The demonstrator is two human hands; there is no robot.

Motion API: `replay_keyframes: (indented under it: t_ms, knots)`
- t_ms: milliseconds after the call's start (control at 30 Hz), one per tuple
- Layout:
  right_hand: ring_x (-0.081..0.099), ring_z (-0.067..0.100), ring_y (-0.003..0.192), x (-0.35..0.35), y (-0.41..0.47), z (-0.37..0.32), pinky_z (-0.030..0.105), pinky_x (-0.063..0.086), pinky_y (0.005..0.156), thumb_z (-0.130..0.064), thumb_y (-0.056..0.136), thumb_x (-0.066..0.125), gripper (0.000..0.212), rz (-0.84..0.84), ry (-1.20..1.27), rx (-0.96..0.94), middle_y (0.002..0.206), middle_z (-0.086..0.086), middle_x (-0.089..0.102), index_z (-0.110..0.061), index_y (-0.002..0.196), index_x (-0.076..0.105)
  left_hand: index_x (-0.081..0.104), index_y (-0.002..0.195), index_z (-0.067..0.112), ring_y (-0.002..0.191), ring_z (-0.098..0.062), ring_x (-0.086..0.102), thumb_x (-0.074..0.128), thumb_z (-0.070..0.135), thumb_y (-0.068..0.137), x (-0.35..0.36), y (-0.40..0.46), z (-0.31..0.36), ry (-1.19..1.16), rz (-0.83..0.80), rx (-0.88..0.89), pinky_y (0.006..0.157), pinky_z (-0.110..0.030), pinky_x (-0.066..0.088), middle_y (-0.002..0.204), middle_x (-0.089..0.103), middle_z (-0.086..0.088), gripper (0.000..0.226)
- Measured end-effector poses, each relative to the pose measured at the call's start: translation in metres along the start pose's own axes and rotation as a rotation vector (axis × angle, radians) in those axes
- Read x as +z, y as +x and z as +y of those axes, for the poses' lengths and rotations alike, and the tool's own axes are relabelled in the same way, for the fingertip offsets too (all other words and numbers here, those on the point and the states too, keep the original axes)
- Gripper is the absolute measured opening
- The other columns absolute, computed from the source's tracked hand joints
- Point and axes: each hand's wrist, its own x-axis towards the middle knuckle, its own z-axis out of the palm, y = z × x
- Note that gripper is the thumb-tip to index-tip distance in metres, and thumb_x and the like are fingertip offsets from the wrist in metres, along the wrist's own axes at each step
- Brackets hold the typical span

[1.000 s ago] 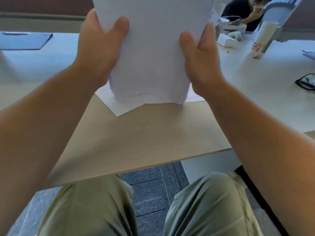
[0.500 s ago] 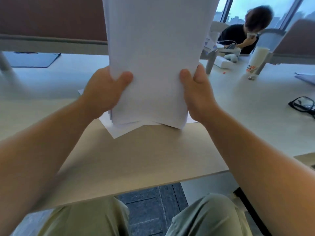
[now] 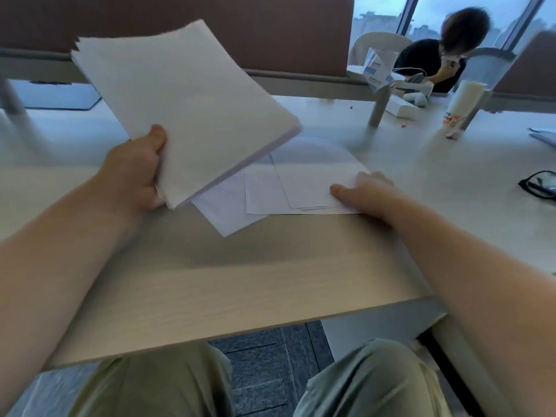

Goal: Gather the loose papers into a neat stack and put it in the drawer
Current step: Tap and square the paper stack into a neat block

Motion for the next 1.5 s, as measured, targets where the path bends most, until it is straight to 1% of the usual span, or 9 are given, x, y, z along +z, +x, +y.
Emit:
replay_keyframes:
  t_ms: [367, 533, 600, 700, 833, 900, 1067, 1367, 1500]
  knots:
    - [0.022, 0.033, 0.154, 0.008, -0.025, -0.051, 0.045, 0.022, 0.125, -0.074, 0.088, 0.059, 0.099, -0.064, 0.041, -0.344, 0.168, 0.009, 0.026, -0.020, 0.163, 0.024, 0.065, 0.119, 0.025, 0.077, -0.016, 0.080, 0.032, 0.049, 0.112, 0.005, 0.001, 0.000, -0.047, -0.050, -0.050, 0.048, -0.039, 0.061, 0.090, 0.082, 0.009, 0.041]
    - [0.037, 0.041, 0.142, 0.005, -0.013, -0.071, 0.049, 0.035, 0.116, -0.080, 0.084, 0.051, 0.095, 0.042, 0.080, -0.093, 0.154, 0.017, 0.045, -0.016, 0.153, 0.042, 0.063, 0.126, 0.028, 0.070, -0.020, 0.080, 0.038, 0.053, 0.109, -0.010, 0.014, 0.017, -0.108, 0.048, -0.084, 0.040, -0.045, 0.058, 0.102, 0.081, 0.007, 0.039]
    - [0.038, 0.042, 0.139, 0.010, -0.011, -0.081, 0.052, 0.037, 0.113, -0.084, 0.078, 0.048, 0.102, 0.024, 0.005, -0.076, 0.152, 0.018, 0.044, -0.013, 0.150, 0.043, 0.061, 0.134, 0.030, 0.089, -0.026, 0.080, 0.038, 0.057, 0.108, -0.014, 0.019, 0.018, -0.141, 0.065, -0.092, 0.067, -0.063, 0.063, 0.121, 0.077, 0.006, 0.043]
    - [0.043, 0.038, 0.137, 0.012, -0.016, -0.099, 0.046, 0.042, 0.108, -0.081, 0.079, 0.054, 0.097, 0.026, -0.018, -0.151, 0.146, 0.017, 0.050, -0.010, 0.145, 0.050, 0.052, 0.145, 0.030, 0.125, -0.033, 0.065, 0.036, 0.056, 0.108, -0.017, 0.025, 0.014, -0.166, 0.087, -0.109, 0.105, -0.078, 0.036, 0.140, 0.068, 0.003, 0.048]
    - [0.057, 0.031, 0.118, 0.014, -0.023, -0.113, 0.033, 0.043, 0.084, -0.057, 0.088, 0.067, 0.050, 0.062, 0.093, -0.222, 0.118, 0.012, 0.066, -0.012, 0.110, 0.066, 0.058, 0.132, 0.027, 0.102, -0.031, 0.075, 0.036, 0.049, 0.111, -0.009, 0.020, 0.008, -0.206, 0.104, -0.100, 0.057, -0.058, 0.061, 0.120, 0.078, -0.001, 0.038]
    - [0.060, 0.030, 0.099, 0.016, -0.022, -0.113, 0.032, 0.043, 0.078, -0.052, 0.088, 0.067, 0.036, 0.081, 0.159, -0.204, 0.109, 0.009, 0.067, -0.016, 0.089, 0.061, 0.060, 0.129, 0.024, 0.100, -0.031, 0.078, 0.040, 0.045, 0.111, -0.009, 0.019, 0.005, -0.213, 0.100, -0.096, 0.063, -0.055, 0.063, 0.115, 0.080, -0.003, 0.034]
    - [0.049, 0.039, 0.128, 0.015, -0.023, -0.105, 0.044, 0.044, 0.101, -0.064, 0.087, 0.058, 0.071, 0.125, 0.063, -0.077, 0.139, 0.015, 0.056, -0.013, 0.135, 0.059, 0.062, 0.130, 0.020, 0.102, -0.033, 0.078, 0.051, 0.036, 0.109, -0.009, 0.024, 0.000, -0.212, 0.095, -0.108, 0.089, -0.060, 0.061, 0.114, 0.080, -0.006, 0.028]
    - [0.061, 0.024, 0.080, -0.004, -0.037, -0.100, 0.029, 0.047, 0.071, -0.037, 0.095, 0.067, 0.039, -0.032, 0.534, -0.173, 0.097, 0.005, 0.063, -0.011, 0.123, 0.059, 0.062, 0.133, 0.019, 0.105, -0.030, 0.077, 0.048, 0.038, 0.110, -0.003, 0.023, -0.008, -0.138, 0.030, -0.082, 0.086, -0.050, 0.063, 0.119, 0.079, -0.005, 0.033]
    - [0.074, 0.029, 0.080, -0.005, -0.033, -0.094, 0.042, 0.064, 0.075, -0.022, 0.092, 0.074, 0.045, -0.148, 0.922, -0.083, 0.105, 0.017, 0.071, -0.004, 0.130, 0.056, 0.062, 0.137, 0.021, 0.108, -0.030, 0.077, 0.048, 0.041, 0.110, -0.003, 0.026, -0.011, -0.097, 0.007, -0.081, 0.089, -0.053, 0.062, 0.122, 0.078, -0.004, 0.036]
